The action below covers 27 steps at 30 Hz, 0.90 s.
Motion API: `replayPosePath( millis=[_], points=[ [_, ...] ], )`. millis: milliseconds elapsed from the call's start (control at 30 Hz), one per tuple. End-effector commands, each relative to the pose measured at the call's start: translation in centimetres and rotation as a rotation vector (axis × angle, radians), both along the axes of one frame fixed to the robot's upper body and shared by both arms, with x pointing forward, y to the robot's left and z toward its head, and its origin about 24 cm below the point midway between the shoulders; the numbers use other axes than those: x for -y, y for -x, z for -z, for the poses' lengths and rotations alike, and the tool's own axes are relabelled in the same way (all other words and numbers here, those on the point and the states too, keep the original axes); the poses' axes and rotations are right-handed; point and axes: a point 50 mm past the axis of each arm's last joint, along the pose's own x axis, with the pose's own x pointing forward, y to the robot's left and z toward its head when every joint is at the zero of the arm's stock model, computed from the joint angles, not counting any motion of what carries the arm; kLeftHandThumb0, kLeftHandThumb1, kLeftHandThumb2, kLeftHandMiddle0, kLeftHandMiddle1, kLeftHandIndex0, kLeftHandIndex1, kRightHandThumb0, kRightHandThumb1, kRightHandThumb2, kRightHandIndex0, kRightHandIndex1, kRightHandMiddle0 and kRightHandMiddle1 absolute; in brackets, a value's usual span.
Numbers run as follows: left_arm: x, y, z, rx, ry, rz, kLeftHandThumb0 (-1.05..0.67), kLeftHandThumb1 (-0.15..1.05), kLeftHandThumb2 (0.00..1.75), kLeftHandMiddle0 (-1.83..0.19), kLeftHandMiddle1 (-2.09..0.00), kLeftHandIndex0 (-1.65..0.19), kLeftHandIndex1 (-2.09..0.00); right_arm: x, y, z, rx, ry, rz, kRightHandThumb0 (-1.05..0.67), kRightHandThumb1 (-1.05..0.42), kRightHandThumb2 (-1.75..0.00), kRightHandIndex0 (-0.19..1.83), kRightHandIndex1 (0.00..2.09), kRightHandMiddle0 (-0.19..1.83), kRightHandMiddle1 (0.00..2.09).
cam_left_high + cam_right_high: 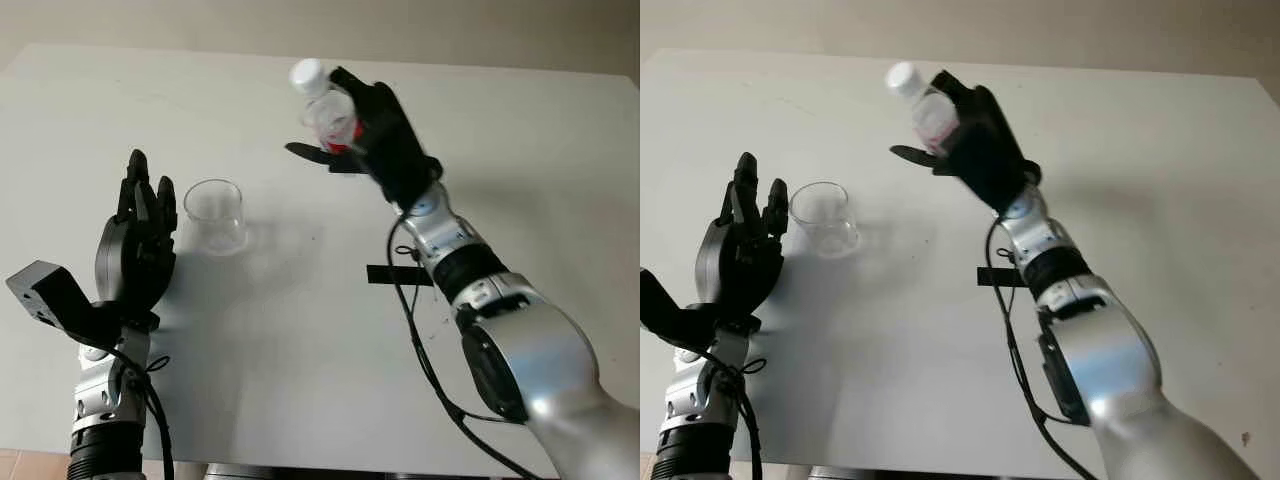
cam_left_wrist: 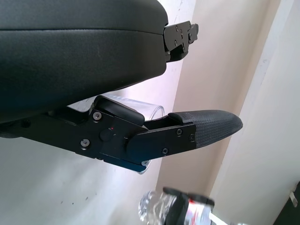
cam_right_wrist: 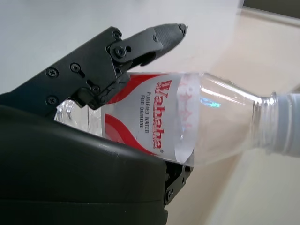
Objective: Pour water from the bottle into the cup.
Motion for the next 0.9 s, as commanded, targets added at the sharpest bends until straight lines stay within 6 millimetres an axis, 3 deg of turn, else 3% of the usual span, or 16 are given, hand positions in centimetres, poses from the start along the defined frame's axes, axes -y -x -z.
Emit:
replayPosePath(
  millis=[0, 300, 433, 633, 867],
  points=[
    [0.1, 0.0, -0.1, 0.000, -0.013, 0.007, -0.84, 1.05, 0.59, 0.14, -0.06, 0.15, -0.05, 1.8, 0.4, 0.2, -0.054, -0.110, -0.018, -0.17, -1.05, -0.28, 1.19, 2.09, 1.08, 2.09],
    [0.4, -0.2, 0.1, -0.006, -0.004, 0.024, -0.84, 1.05, 0.60, 0.19, -0.04, 0.19, -0.02, 6.3, 4.7, 1.2, -0.221, -0.300, -0.058, -0.17, -1.05, -0.30, 1.26, 2.09, 0.98, 2.09],
    [0.6, -0.3, 0.2, -0.004, 0.008, 0.029, -0.84, 1.05, 0.60, 0.18, -0.05, 0.18, -0.02, 7.1, 6.3, 1.7, -0.238, -0.331, -0.048, -0.19, -1.05, -0.30, 1.28, 2.09, 0.96, 2.09],
    [0.5, -0.1, 0.2, -0.003, -0.003, 0.027, -0.84, 1.05, 0.59, 0.18, -0.05, 0.18, -0.03, 7.5, 8.4, 2.6, -0.239, -0.362, -0.073, -0.22, -1.05, -0.28, 1.17, 2.09, 0.75, 2.09],
    [0.5, 0.1, 0.2, -0.003, 0.005, 0.032, -0.83, 1.05, 0.61, 0.19, -0.05, 0.19, -0.03, 7.0, 9.3, 3.4, -0.302, -0.372, -0.073, -0.23, -1.05, -0.29, 1.21, 2.09, 0.74, 2.09]
  ],
)
